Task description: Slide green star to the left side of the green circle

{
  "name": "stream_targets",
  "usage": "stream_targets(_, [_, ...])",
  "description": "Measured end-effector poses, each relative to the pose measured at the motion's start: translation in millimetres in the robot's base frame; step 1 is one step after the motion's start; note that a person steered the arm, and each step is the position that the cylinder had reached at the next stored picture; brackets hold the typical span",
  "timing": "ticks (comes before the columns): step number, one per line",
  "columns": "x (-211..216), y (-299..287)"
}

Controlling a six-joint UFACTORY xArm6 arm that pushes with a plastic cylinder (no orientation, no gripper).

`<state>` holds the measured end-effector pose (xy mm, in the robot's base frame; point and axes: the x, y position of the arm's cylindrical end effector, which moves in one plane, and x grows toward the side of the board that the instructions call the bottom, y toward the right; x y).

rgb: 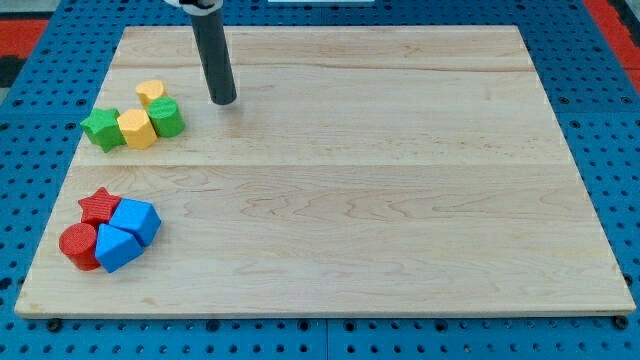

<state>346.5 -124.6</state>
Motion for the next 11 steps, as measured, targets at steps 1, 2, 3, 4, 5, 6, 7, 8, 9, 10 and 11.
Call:
stream_targets(1, [19,-24])
stream_targets(2, [27,-53])
stream_targets(3, [27,-67])
stream_targets(4, [35,-30])
stream_targets(5, [79,-23])
stream_targets(6, [101,-56])
stream_targets(7, [101,-96])
stream_targets(8, [101,-128])
stream_targets(9, [101,-161])
stream_targets(10, [100,-180])
stream_targets(11, [90,-180])
